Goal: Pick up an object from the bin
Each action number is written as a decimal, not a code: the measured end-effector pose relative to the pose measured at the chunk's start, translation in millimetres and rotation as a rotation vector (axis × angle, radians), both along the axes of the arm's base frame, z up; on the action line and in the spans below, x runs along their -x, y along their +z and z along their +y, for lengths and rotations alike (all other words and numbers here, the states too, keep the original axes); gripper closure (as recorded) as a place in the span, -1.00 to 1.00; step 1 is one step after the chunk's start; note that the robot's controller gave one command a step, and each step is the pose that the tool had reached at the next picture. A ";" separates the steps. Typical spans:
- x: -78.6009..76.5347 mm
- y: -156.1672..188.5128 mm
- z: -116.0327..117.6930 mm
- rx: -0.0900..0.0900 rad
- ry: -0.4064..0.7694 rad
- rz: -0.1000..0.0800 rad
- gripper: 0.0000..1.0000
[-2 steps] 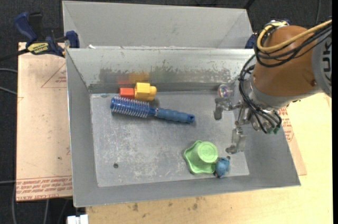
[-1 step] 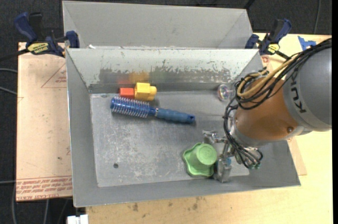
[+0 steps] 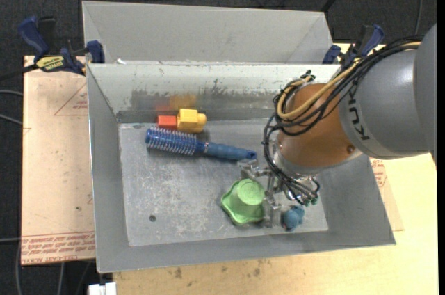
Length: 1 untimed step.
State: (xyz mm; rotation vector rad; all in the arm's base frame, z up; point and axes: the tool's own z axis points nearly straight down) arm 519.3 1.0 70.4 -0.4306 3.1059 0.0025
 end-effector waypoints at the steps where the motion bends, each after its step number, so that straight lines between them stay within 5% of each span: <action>1: 1.0 -0.1 -1.7 0.001 -0.001 0.003 1.00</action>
Offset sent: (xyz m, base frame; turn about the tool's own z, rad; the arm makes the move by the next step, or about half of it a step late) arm 0.0000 0.0000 0.0000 0.0000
